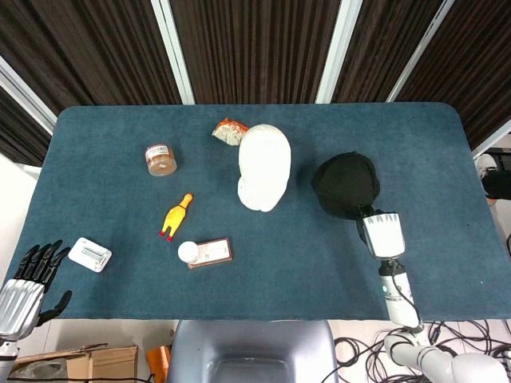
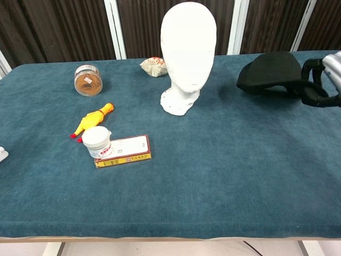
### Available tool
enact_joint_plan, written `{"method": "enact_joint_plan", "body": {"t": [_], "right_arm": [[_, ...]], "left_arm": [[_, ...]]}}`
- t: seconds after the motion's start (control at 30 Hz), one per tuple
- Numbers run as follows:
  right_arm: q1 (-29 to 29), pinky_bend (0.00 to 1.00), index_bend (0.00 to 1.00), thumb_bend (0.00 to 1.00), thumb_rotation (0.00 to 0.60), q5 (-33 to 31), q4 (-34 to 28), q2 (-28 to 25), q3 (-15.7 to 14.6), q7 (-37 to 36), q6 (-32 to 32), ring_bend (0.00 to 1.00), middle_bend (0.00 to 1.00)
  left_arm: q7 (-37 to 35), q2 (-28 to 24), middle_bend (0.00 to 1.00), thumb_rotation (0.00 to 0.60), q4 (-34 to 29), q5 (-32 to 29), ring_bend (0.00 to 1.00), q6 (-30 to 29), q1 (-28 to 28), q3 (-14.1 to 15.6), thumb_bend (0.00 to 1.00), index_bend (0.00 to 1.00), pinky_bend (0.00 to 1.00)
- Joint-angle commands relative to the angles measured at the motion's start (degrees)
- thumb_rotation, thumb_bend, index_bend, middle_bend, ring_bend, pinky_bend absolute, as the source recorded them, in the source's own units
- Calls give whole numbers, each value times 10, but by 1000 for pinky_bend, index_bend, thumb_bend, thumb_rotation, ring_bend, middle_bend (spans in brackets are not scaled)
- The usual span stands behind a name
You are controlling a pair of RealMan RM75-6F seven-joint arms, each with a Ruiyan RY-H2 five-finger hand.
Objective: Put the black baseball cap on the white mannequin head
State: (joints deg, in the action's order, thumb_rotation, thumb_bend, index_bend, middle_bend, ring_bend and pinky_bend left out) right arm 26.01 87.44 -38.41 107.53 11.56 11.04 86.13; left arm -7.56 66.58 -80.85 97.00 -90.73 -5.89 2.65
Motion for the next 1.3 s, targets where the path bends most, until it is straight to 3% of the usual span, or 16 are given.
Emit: {"method": "enact_joint_plan", "body": {"t": [0.03,0.33,0.57,0.8,0.93,1.1,1.3], "right_arm": [[8,1000,1000,408,600,5,33,9,8,-33,36,828,812],[29,1000,1000,408,600,1,34,-40,47,-15,119,829,817],[67,1000,1000,406,600,25,-53,-122,62,102,144,830,818],[134,1000,1000,398,600,67,-207,-205,81,280,115,832,819],[167,1000,1000,393,600,83,-282,-222,89,368,81,835,820],[211,1000,1000,390,600,103,-315,-217,94,448,38,835,821],[251,1000,1000,386,600,116,-308,-191,86,513,-12,836,823]], "left_arm": [[-2,0,0,600,1,-1,0,-1,0,0,386,0,0],[-6,-2,0,600,1,0,0,-2,1,0,386,0,0],[-6,0,0,600,2,-1,0,5,-2,0,386,0,0],[-3,3,0,600,2,-3,0,13,-6,-2,386,0,0],[-5,3,0,600,3,-4,0,16,-8,-3,386,0,0],[-6,2,0,600,2,-5,0,13,-7,-3,388,0,0],[-6,2,0,600,3,-4,0,5,-3,-4,387,0,0]]}}
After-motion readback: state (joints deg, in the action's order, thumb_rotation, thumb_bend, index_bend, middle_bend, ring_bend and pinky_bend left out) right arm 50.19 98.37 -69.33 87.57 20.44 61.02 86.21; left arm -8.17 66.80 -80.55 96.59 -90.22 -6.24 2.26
